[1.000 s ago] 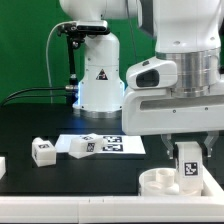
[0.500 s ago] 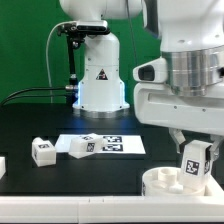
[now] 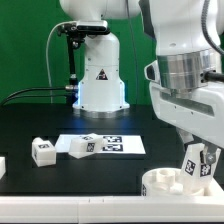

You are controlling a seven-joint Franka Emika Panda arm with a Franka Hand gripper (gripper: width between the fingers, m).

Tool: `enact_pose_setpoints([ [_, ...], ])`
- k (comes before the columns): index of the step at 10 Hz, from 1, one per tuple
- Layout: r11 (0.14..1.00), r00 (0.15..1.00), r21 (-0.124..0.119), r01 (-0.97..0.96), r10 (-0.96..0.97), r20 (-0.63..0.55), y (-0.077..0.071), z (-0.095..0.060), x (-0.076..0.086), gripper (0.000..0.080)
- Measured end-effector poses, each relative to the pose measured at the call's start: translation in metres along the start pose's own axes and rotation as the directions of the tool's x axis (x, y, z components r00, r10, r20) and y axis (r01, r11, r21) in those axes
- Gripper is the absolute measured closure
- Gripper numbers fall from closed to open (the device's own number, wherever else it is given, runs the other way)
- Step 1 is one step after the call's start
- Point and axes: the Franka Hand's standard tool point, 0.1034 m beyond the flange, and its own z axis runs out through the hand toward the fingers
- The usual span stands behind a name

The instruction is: Assemble stool

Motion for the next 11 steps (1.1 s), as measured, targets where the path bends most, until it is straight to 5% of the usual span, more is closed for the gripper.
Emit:
enact_pose_setpoints([
  [2,0.957,0.956,0.022,-0.289,0.288,0.055,-0.0039,-0.0028,0.0038,0.0465],
  [5,0.744,0.741,0.023,-0.667,0.660,0.125,-0.0103,-0.0044,0.0051,0.0465],
  [9,0.739,0.736,0.024,-0.673,0.666,0.123,-0.0102,-0.0043,0.0050,0.0421],
  [10,0.788,0.784,0.017,-0.616,0.610,0.113,-0.0095,-0.0055,0.0019,0.0233],
  [11,0.870,0.867,0.037,-0.492,0.486,0.105,-0.0109,-0.0081,0.0018,0.0163],
])
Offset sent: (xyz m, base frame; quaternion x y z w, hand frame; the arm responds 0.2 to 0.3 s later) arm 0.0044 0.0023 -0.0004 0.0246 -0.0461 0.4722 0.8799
